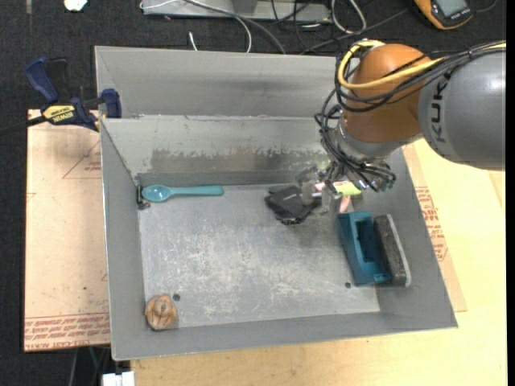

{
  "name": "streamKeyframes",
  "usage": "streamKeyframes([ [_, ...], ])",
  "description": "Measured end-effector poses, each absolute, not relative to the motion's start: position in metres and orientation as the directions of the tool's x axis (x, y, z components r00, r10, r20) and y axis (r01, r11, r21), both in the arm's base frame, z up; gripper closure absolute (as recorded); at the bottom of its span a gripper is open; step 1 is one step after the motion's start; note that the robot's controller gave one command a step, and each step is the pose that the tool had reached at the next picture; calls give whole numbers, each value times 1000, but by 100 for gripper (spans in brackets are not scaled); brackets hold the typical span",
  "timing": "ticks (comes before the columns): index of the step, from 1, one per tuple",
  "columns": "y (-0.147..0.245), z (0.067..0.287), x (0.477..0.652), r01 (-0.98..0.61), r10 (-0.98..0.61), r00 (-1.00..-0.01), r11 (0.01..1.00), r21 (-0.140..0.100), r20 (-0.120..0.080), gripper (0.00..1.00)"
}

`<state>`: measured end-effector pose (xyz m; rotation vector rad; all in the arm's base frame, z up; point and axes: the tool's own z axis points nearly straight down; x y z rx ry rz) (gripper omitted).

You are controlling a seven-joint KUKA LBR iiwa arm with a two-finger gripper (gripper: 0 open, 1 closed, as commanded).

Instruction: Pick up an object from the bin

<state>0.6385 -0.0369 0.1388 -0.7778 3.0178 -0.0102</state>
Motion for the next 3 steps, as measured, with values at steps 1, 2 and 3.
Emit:
streamKeyframes([
  [1,-32,170,637,-613,-613,-790,790,-5,-11,100],
  [2,-38,142,649,-596,-596,-802,803,-15,-21,100],
  [3,-45,192,642,-632,-632,-775,775,-8,-13,100],
])
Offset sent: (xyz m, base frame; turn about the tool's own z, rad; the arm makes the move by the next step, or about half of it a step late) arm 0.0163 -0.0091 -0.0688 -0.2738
